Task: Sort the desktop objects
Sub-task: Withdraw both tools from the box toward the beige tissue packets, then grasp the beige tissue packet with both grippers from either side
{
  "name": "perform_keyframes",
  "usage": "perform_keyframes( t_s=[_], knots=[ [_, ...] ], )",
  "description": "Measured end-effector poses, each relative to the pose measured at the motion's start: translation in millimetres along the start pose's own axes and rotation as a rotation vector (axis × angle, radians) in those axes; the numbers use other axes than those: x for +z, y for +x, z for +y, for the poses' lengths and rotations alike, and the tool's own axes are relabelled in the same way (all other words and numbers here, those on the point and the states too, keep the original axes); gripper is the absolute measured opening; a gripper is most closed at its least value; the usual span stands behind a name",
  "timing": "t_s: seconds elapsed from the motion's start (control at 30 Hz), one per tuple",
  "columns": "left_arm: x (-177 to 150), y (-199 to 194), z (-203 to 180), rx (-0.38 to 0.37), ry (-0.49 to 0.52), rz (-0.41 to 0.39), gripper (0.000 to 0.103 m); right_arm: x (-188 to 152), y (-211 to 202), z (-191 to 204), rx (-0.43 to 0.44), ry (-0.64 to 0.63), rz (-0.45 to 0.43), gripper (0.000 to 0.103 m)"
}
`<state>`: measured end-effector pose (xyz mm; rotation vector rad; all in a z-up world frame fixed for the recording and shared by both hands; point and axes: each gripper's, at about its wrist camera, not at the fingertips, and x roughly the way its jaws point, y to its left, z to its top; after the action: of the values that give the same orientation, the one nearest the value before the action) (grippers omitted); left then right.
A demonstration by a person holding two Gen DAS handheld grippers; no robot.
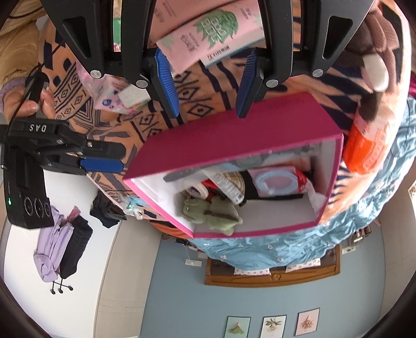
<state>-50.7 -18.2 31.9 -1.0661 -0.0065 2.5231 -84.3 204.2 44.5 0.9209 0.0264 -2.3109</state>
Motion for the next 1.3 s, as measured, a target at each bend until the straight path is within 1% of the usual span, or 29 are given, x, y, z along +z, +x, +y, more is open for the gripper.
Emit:
perform_keyframes(
  t_s=[0.33,0.43,0.57,0.77,0.87,1.03,1.1,1.2,1.23,1.3],
  knots=[
    [-28.8,-1.0,-13.9,-0.042,0.008,0.042,0.046,-51.1,-12.8,9.6,0.015,0.03,0.02,0.049],
    [-32.7,2.8,-21.6,-0.052,0.024,0.056,0.046,-61.5,-15.9,10.9,0.032,0.045,0.019,0.05],
    [-36.7,6.8,-31.7,-0.068,0.041,0.07,0.046,-70.9,-14.5,20.5,0.039,0.021,0.025,0.05],
    [-40.4,14.5,-40.9,-0.077,0.063,0.097,0.046,-75.2,-6.1,33.4,0.048,-0.023,0.045,0.05],
    [-40.0,21.3,-42.7,-0.079,0.067,0.114,0.045,-75.4,1.5,39.2,0.033,-0.053,0.06,0.049],
    [-37.3,31.3,-39.2,-0.108,0.049,0.139,0.036,-71.6,12.9,41.2,0.035,-0.071,0.081,0.049],
    [-35.5,35.6,-38.2,-0.108,0.045,0.149,0.033,-69.0,17.6,39.1,0.047,-0.071,0.09,0.049],
    [-33.2,40.5,-39.2,-0.086,0.057,0.159,0.027,-64.8,26.9,33.7,0.046,-0.057,0.111,0.041],
    [-32.4,41.6,-39.2,-0.091,0.058,0.162,0.025,-63.4,29.2,32.0,0.047,-0.051,0.115,0.041],
    [-30.6,44.6,-38.6,-0.088,0.058,0.169,0.025,-60.2,33.4,28.6,0.061,-0.034,0.123,0.041]
  ],
)
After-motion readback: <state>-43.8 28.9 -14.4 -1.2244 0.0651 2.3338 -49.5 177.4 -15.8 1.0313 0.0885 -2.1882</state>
